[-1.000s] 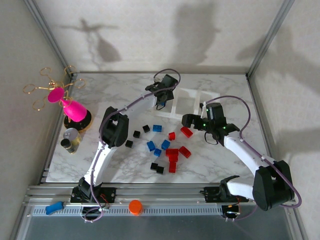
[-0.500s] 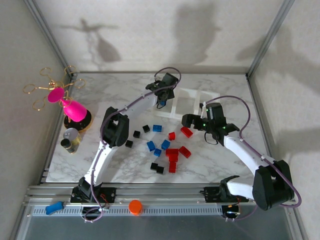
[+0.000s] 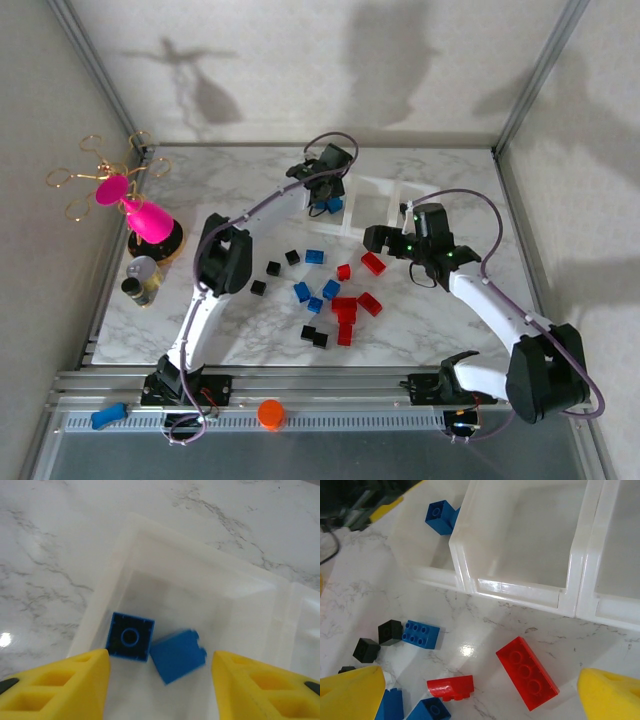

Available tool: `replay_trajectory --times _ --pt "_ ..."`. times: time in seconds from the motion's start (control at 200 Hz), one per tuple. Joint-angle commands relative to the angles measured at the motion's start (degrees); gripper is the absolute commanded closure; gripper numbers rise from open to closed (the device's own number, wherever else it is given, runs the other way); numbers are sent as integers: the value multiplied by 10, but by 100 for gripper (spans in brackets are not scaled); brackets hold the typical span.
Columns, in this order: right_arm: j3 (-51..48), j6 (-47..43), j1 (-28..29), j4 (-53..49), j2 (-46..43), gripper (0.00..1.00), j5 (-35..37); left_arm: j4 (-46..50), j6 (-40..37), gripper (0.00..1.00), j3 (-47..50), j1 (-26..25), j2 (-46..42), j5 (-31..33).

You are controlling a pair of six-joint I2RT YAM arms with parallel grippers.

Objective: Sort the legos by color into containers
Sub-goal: Pick up the lego from the center of the table.

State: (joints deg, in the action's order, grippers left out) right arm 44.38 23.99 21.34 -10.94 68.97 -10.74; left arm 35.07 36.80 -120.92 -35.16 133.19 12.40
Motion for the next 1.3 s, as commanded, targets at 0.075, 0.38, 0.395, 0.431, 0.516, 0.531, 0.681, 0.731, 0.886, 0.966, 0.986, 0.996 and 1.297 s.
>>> replay_trajectory --times 0.075,0.38,0.395,0.431,0.516,0.531,0.681,0.731,0.886,0.966,0.986,0.996,1.297 --pt "6 5 0 -21 -25 1 -13 -65 -5 44 141 -11 -148 -14" --pt "-44 19 34 -43 -42 1 -11 -135 46 43 445 -52 -345 -5" --pt "-47 23 36 -43 -43 1 -11 -133 55 43 456 -54 -352 0" --pt "-54 27 43 -45 -46 1 -11 -133 71 43 488 -63 -370 8" --pt "-72 35 60 -44 -59 1 -7 -147 105 43 560 -84 -409 10" --pt "-74 36 63 -42 -61 1 -5 -147 111 42 570 -88 -413 10" --pt "-89 39 69 -38 -63 1 2 -153 166 41 645 -127 -443 21" --pt "-91 40 69 -35 -61 1 3 -160 179 41 657 -134 -441 15" --pt "-87 41 69 -27 -54 1 2 -167 209 40 664 -157 -415 23" --pt "-89 41 69 -23 -56 1 5 -170 222 39 669 -166 -401 32" --pt "-89 41 69 -23 -56 1 5 -172 225 39 671 -167 -396 32" --pt "-89 40 69 -23 -56 1 5 -174 227 39 672 -168 -393 32" --pt "-91 35 69 -11 -45 1 -6 -182 249 40 685 -176 -358 50"
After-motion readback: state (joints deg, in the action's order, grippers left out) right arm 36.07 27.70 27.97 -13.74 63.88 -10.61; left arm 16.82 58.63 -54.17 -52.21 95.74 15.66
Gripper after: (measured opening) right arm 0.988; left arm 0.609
